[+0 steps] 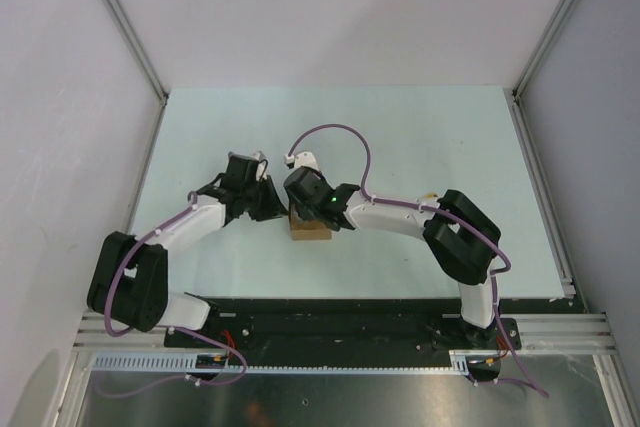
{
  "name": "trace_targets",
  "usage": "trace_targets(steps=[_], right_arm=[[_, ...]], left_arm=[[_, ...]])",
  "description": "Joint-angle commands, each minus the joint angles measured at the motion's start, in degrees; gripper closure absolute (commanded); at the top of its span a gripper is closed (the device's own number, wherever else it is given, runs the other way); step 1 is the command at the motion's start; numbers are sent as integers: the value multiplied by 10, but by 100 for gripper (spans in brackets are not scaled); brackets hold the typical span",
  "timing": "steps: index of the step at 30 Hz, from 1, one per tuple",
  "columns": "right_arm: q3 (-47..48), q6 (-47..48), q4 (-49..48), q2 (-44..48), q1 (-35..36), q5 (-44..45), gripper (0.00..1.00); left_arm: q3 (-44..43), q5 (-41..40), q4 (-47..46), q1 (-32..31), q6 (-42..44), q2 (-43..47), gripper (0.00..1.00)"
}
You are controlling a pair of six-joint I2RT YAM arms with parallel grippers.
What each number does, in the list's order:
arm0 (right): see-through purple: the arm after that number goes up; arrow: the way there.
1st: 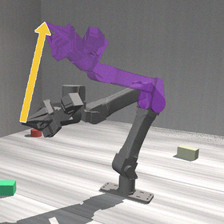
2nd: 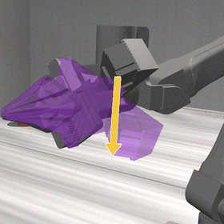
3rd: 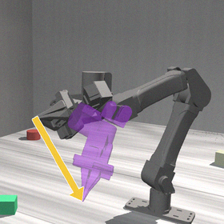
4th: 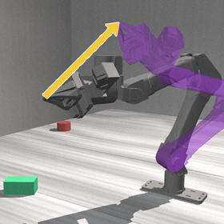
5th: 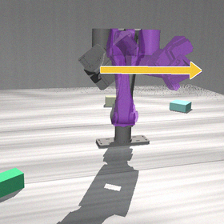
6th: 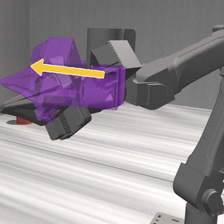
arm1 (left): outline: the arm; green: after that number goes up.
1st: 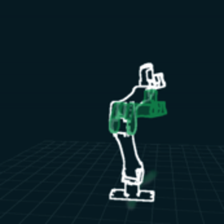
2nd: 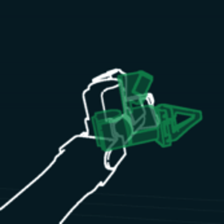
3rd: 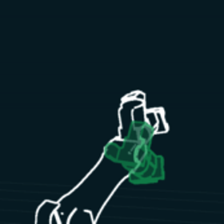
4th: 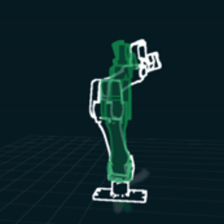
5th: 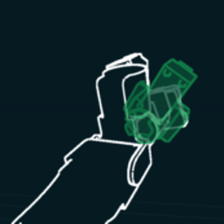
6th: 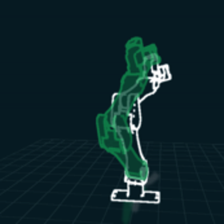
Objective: Unpack the express box
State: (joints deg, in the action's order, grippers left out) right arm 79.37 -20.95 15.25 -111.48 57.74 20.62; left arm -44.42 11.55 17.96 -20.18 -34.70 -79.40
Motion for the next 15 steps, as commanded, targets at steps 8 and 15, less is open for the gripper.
trace_targets(steps=[8,15], right_arm=[[-50,-14,102,-83,-8,-35,51],[-52,-14,100,-81,-7,-35,51]], left_arm=[[9,-40,28,18,-1,-3,77],[8,-11,28,18,-2,-4,75]])
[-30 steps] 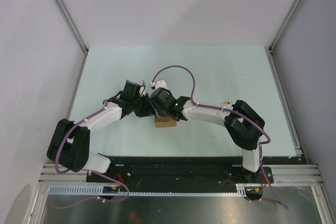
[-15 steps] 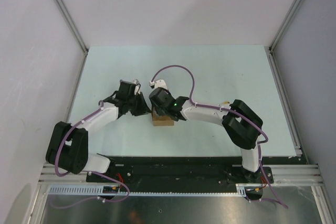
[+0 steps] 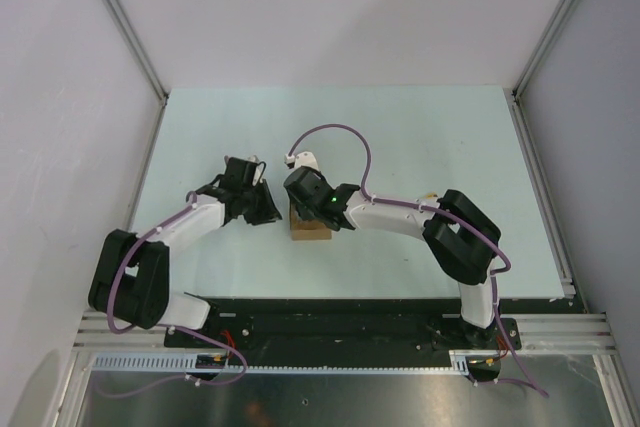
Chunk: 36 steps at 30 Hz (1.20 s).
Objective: Unpack the express box
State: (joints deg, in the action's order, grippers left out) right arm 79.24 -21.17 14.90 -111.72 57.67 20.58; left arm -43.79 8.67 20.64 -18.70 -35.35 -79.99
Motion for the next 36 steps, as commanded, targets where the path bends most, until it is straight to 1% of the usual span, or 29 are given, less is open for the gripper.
trace_targets(steps=[1,6,10,14,21,28,32,36], right_arm=[[-51,-12,102,-79,-7,-34,51],[-50,-13,102,-82,-7,-39,52],[-51,-14,100,-81,-7,-39,52],[-51,-14,100,-82,-8,-39,53],[-51,-14,101,-82,-9,-41,53],[-51,-16,101,-82,-12,-41,54],[-51,-17,102,-82,-12,-41,55],[-51,-19,103,-82,-12,-41,55]], left_arm=[[-6,26,-1,3,6,4,73],[-30,34,-5,3,8,45,60],[-34,45,-27,3,-2,52,54],[-31,64,-38,3,-8,26,55],[-33,51,-46,3,6,-2,58],[-39,55,-49,3,13,-25,61],[-34,37,-48,2,19,-30,62],[-24,10,-46,2,20,-30,66]])
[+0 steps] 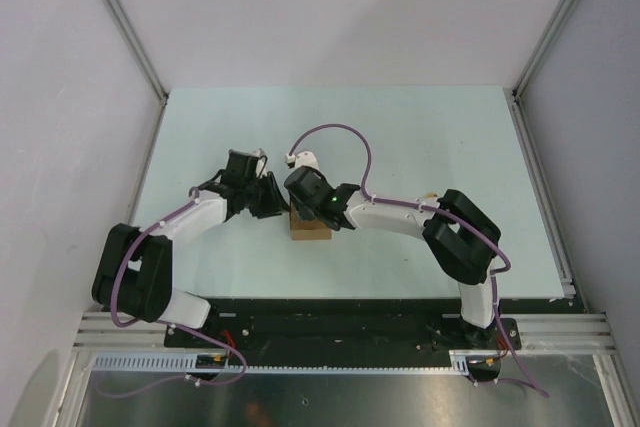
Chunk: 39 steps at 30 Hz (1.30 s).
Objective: Unpack the express box
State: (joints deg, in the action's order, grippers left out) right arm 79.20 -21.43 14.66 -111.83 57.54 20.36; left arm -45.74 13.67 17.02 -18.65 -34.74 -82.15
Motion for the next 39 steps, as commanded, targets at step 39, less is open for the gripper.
trace_targets(steps=[39], right_arm=[[-64,-31,103,-110,-29,-64,59]], left_arm=[[33,-99,48,-23,33,-43,83]])
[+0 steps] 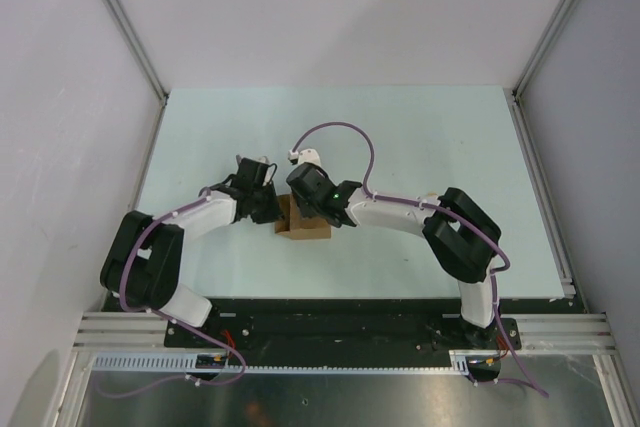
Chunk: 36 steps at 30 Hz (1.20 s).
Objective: Unpack the express box
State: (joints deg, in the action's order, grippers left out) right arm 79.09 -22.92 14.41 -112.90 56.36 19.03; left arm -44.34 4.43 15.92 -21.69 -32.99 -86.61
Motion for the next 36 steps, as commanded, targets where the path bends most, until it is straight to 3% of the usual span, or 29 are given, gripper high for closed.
trace_targets(steps=[1,7,9,11,15,24,29,36], right_arm=[[-65,-15,104,-98,-17,-51,59],[-67,-15,98,-87,-18,-50,59],[-68,-14,97,-82,-19,-49,59],[-71,-14,95,-78,-20,-48,58],[-72,-12,91,-64,-20,-49,58],[-72,-13,91,-43,-20,-41,53],[-72,-16,92,-29,-20,-35,49],[-72,-17,89,9,-18,-28,47]], left_arm=[[19,1,59,9,16,3,83],[4,9,60,13,18,7,72],[6,3,59,17,12,12,57],[8,-10,60,19,9,15,53],[7,-64,80,21,2,21,57],[6,-98,98,21,-6,15,67],[2,-85,102,21,-9,5,72],[-50,-52,101,21,-1,64,68]])
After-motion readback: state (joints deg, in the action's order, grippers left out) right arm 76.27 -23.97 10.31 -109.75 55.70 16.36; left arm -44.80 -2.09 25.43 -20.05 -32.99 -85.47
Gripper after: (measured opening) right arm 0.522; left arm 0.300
